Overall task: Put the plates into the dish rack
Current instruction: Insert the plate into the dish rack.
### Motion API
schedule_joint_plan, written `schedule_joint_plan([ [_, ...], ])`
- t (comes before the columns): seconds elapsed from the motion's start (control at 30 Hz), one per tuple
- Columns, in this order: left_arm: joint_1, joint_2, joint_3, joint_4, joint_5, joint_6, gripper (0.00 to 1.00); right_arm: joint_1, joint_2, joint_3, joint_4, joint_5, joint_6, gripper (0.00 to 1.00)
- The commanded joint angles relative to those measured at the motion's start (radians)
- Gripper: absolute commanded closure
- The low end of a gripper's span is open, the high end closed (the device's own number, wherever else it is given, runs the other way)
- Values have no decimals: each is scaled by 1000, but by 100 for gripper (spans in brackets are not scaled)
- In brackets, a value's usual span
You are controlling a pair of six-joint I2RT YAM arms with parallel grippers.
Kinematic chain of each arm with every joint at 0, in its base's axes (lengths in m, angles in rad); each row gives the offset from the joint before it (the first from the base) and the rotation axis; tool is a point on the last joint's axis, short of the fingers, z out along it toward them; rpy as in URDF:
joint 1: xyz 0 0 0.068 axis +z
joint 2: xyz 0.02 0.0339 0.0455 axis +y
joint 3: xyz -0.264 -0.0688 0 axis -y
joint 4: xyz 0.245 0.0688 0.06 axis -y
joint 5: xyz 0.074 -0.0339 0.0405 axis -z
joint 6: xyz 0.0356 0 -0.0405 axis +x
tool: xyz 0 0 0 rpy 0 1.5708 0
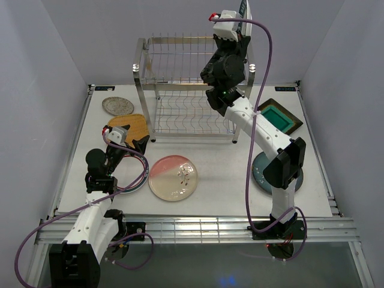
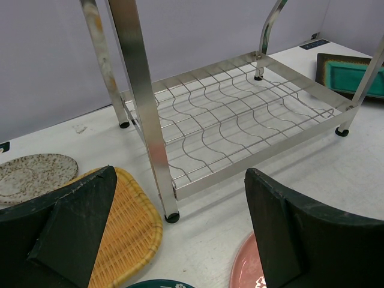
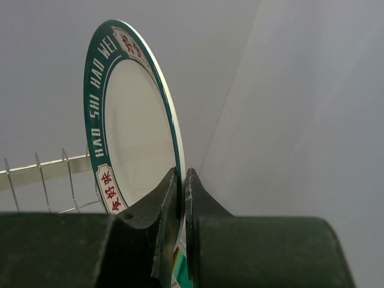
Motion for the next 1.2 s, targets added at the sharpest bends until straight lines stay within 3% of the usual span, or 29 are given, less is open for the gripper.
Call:
schedule_joint_plan([
  [0.0,-2,-9,24,-3,13,-7,2,-1,-9,-1,30,-23,34,92],
  [0.6,-2,-16,22,-4,15,-7,2,-1,6,-21,-36,-22,90,92],
  [1.07,-2,-31,21,-7,12,-7,2,25,-6,-69,46,7,14,84],
  [1.17,-2,-32,19,-9,12,-7,2,29,-9,-72,49,13,10,79],
])
